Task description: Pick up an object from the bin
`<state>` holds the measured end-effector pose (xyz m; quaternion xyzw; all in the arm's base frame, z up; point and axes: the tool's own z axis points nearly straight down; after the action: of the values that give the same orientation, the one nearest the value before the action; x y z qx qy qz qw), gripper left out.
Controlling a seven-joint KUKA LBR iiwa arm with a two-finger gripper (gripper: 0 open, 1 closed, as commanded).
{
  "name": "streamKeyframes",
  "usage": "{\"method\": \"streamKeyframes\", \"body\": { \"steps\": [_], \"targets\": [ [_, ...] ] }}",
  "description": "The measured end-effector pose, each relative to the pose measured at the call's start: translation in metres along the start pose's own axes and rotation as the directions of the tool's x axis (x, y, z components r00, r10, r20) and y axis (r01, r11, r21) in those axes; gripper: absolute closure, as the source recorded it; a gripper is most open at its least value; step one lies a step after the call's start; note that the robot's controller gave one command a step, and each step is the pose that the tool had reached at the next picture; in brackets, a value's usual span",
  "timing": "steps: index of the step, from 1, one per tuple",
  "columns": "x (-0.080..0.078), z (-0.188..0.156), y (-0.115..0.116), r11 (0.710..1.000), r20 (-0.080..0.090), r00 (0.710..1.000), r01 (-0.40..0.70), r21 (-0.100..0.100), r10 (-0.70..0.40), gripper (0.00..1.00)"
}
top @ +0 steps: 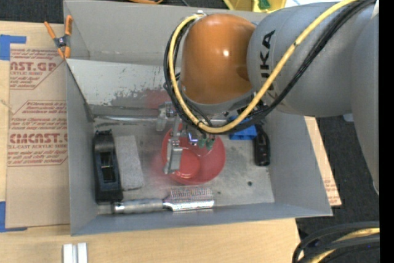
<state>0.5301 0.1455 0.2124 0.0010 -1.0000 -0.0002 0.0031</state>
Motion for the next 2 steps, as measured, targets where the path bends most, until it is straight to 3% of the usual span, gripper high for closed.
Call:
{"method": "streamKeyframes", "body": {
  "steps": [1, 2],
  "targets": [
    [-0.002, -0.004, -0.001, 1.000, 0.007, 1.000, -0.001, -0.001, 0.001, 0.00],
    [-0.018, 0.082, -0.026, 0.963, 0.010, 0.963, 0.268, 0.001, -0.268, 0.00]
  ]
}}
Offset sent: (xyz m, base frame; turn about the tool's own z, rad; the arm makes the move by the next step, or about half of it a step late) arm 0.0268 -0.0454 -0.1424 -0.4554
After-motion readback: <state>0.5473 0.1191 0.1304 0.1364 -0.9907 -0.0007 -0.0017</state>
